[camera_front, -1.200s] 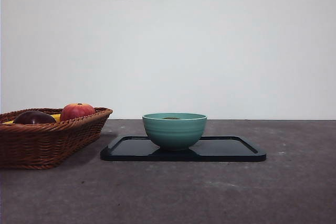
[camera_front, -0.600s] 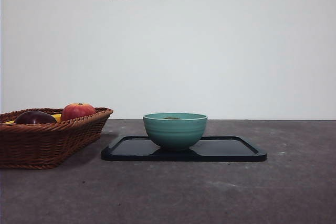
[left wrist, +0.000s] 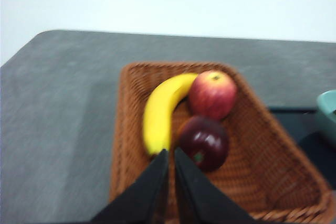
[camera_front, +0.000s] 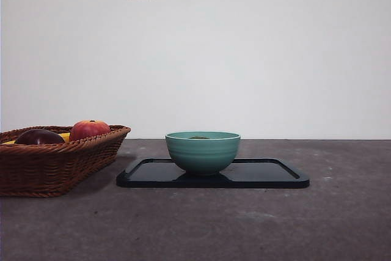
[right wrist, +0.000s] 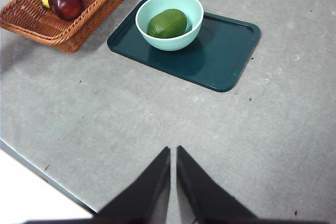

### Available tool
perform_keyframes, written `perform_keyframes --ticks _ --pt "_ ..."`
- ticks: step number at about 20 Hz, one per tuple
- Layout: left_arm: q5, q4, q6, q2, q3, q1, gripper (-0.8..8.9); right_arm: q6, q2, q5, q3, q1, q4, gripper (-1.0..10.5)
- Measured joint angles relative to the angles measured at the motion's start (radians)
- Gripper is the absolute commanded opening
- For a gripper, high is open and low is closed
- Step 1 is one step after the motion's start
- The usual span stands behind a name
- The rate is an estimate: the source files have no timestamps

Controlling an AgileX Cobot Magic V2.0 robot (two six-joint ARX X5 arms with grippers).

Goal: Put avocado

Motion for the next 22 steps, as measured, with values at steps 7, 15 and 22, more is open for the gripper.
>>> perform_keyframes --ticks 7,15,22 --pt "-0.023 -0.050 -0.018 -0.154 -0.103 -0.005 0.19 0.000 0.000 0.000 0.000 0.000 0.000 0.1" --pt "-0.074 -0.086 -0.024 -0.179 -0.108 -0.012 0.19 0.000 0.000 0.000 0.000 0.000 0.000 0.1" --pt "-0.122 -0.035 -0.007 -0.179 -0.127 -0.012 0.19 0.000 0.000 0.000 0.000 0.000 0.000 0.1"
